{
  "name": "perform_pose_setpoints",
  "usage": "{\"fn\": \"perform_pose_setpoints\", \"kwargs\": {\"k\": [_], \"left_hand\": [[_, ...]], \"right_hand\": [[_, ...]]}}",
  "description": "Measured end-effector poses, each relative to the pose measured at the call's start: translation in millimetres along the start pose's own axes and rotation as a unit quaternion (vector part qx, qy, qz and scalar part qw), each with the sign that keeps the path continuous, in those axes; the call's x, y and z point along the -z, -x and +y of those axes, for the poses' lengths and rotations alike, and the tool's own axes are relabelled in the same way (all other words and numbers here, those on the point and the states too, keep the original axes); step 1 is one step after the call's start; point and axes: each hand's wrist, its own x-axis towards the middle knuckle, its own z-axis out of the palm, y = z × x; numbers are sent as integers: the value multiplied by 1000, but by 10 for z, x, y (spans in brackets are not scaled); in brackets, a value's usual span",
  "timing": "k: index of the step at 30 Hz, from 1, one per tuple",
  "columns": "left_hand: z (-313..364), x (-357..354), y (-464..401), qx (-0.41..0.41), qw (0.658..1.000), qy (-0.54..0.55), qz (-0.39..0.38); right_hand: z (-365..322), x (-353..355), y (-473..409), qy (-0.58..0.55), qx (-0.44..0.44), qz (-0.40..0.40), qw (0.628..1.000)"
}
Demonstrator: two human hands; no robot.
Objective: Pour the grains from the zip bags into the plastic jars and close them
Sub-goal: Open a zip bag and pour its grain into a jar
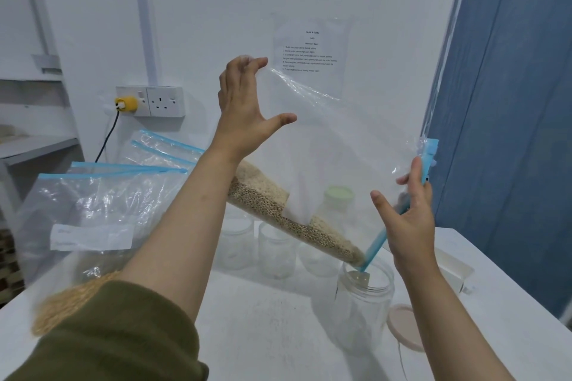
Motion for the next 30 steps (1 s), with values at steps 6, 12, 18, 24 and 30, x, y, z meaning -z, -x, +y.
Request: {"fn": "perform_pose_setpoints", "kwargs": {"k": [6, 12, 18, 24, 30], "left_hand": [[12, -18, 0, -3, 1000, 1, -8], [18, -22, 12, -5, 1000, 1, -12], [21, -35, 19, -5, 1000, 7, -13], [27, -25, 28, -5, 1000, 11, -17], [9, -22, 47, 1, 1000, 12, -16]], "right_hand": [[7, 16, 32, 5, -4, 1, 1000], [21, 21, 64, 11, -10, 3, 1000], [24, 31, 83, 8, -12, 2, 1000], [28, 24, 94, 9, -15, 6, 1000], [35, 17, 108, 11, -12, 6, 1000]]}}
